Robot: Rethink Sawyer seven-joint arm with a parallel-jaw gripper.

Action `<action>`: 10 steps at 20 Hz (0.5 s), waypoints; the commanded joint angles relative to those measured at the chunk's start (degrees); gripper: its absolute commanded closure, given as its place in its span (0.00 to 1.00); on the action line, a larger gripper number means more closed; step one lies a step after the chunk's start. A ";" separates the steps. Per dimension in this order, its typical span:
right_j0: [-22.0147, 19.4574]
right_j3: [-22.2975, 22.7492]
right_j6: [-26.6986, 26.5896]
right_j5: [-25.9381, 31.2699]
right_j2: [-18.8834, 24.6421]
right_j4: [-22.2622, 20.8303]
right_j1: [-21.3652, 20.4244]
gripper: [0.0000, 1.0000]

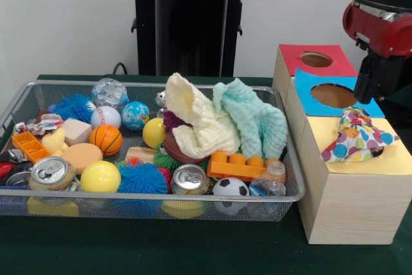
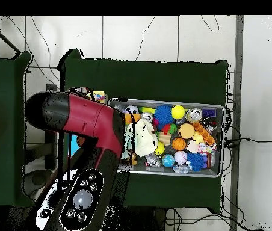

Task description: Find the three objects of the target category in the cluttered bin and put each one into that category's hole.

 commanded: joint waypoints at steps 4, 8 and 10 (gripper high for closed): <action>-0.78 -3.23 9.32 6.36 4.34 -1.29 4.49 1.00; -0.48 -5.87 10.96 6.62 4.25 -0.83 6.66 1.00; -0.39 -7.21 11.67 7.06 3.94 -0.72 7.71 1.00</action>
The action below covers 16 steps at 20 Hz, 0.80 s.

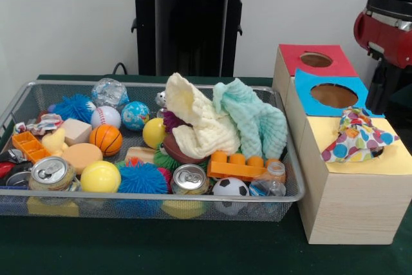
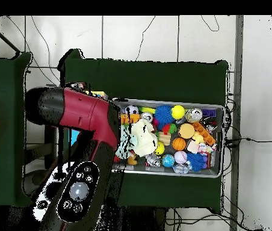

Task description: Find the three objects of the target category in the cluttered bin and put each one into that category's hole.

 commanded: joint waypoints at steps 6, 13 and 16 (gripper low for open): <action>-0.55 -3.89 11.22 5.67 4.27 -0.19 6.64 1.00; -0.35 -1.21 9.65 4.01 4.23 -0.54 6.24 1.00; -0.19 -0.32 9.23 4.06 3.81 -0.91 5.79 1.00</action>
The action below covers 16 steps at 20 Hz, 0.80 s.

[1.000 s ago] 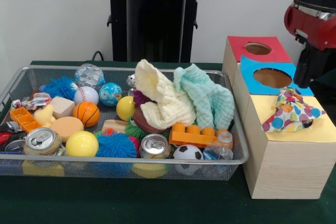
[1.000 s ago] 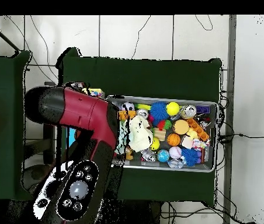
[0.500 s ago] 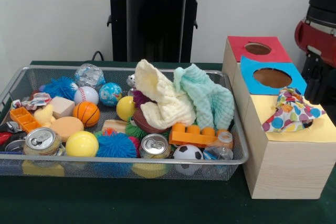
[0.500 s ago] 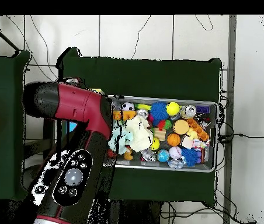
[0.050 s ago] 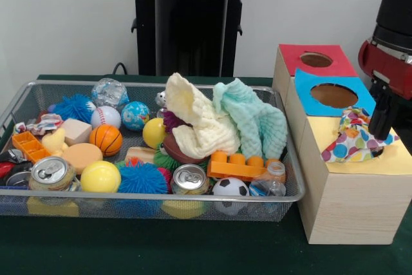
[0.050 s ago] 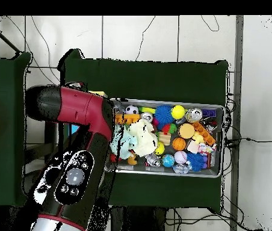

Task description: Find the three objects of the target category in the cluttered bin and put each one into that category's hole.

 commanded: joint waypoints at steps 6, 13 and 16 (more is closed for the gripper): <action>-0.90 4.42 8.25 4.23 3.21 -1.47 0.05 1.00; -0.98 5.33 8.41 2.07 3.85 -1.13 0.39 1.00; -1.09 5.48 8.28 2.22 3.92 -1.16 0.07 1.00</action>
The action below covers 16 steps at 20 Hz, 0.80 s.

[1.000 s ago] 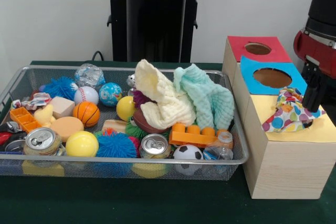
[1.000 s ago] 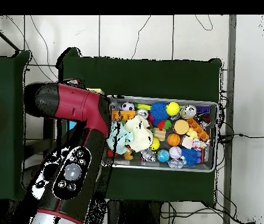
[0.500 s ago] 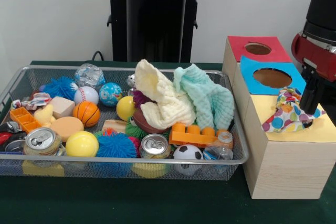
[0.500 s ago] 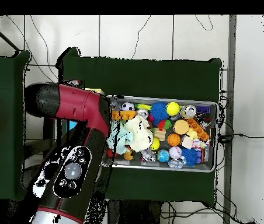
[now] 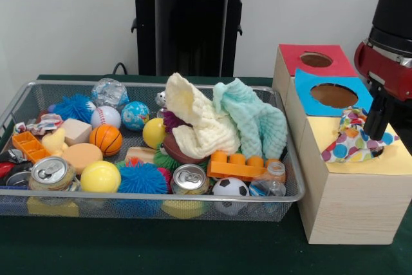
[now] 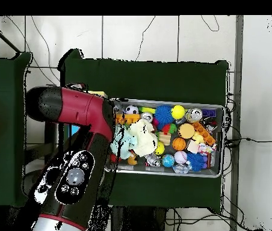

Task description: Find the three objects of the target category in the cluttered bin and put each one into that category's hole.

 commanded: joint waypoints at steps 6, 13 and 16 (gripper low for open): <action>-1.30 5.70 7.84 3.05 4.03 -0.83 -1.14 1.00; -1.08 5.79 8.48 0.73 4.92 -0.40 0.45 1.00; -0.92 6.27 8.66 -0.51 5.36 -0.23 1.19 1.00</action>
